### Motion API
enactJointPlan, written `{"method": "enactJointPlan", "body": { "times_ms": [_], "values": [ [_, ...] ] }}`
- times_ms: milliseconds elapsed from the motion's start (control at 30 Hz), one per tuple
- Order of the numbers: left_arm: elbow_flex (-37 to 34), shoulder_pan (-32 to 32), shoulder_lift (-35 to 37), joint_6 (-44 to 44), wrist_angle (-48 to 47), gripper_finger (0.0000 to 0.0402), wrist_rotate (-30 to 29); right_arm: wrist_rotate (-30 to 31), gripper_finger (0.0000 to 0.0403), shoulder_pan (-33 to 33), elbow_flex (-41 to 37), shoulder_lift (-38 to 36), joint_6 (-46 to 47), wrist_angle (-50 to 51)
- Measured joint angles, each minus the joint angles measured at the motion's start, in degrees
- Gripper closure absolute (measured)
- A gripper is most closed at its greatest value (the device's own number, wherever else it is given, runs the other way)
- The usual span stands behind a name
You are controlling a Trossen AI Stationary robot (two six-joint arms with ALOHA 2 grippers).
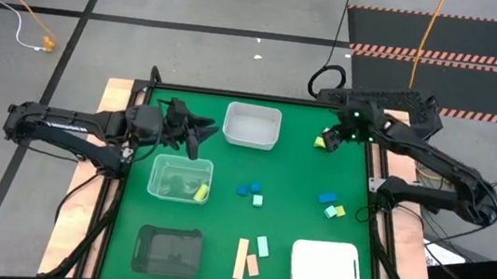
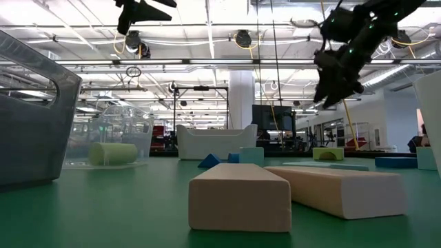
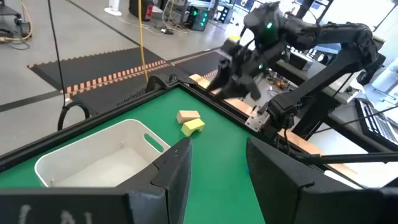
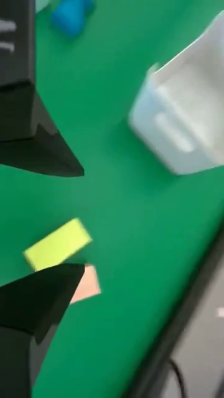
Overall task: Sort & place blocks by color
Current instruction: Put the top yellow bridge block into the transparent bin
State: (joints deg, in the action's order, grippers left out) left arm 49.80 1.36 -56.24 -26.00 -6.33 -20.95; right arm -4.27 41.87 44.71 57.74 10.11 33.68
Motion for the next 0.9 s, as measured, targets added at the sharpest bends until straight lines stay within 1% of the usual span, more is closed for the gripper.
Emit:
{"method": "enactJointPlan", "body": {
  "times_ms": [133,233,500,900],
  "values": [
    [0.0,0.63,0.0,-0.02,0.0,0.0247,0.0,-0.22,0.017,0.0,0.0,4.32,-5.69,-0.24],
    [0.0,0.66,0.0,-0.07,-0.02,0.0247,0.0,-0.25,0.0175,0.0,0.0,6.37,-10.8,-0.93],
    [0.0,0.66,0.0,-0.17,-1.7,0.0247,0.02,-0.23,0.0175,0.0,-0.02,12.36,-20.59,-1.36],
    [0.0,0.66,0.0,-0.05,-2.29,0.0247,0.02,-0.16,0.0176,0.07,-0.08,22.33,-29.65,-6.69]
  ]
}}
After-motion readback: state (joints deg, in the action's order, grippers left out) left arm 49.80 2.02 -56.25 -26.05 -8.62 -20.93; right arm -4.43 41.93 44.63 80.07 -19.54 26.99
